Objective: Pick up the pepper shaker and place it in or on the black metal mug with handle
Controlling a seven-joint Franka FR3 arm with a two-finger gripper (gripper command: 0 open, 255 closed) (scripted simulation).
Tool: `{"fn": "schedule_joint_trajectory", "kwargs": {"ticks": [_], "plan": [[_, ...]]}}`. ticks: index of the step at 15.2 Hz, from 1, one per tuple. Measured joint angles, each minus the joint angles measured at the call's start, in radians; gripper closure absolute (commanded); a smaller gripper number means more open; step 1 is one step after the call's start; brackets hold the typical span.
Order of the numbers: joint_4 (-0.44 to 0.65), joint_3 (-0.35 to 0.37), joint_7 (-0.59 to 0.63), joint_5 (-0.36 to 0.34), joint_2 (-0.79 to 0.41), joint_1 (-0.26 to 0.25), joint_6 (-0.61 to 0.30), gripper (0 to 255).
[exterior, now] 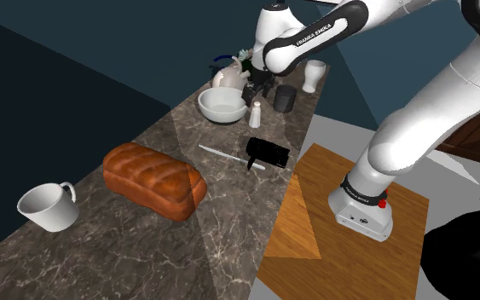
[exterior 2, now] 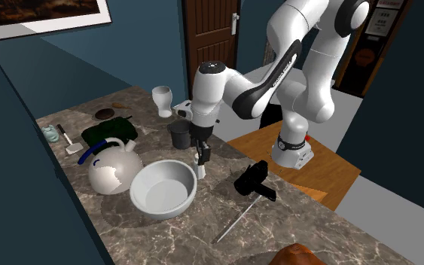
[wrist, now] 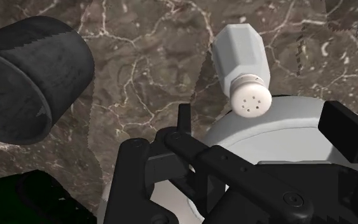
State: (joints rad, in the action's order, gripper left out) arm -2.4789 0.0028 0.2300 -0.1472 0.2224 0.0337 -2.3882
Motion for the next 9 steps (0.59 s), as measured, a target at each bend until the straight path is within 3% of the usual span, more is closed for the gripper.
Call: {"fn": "schedule_joint_trajectory", "kwargs": {"ticks": [9], "plan": [[-0.018,-0.002,0.009,-0.012,-0.052,0.005,-0.071,0]]}}
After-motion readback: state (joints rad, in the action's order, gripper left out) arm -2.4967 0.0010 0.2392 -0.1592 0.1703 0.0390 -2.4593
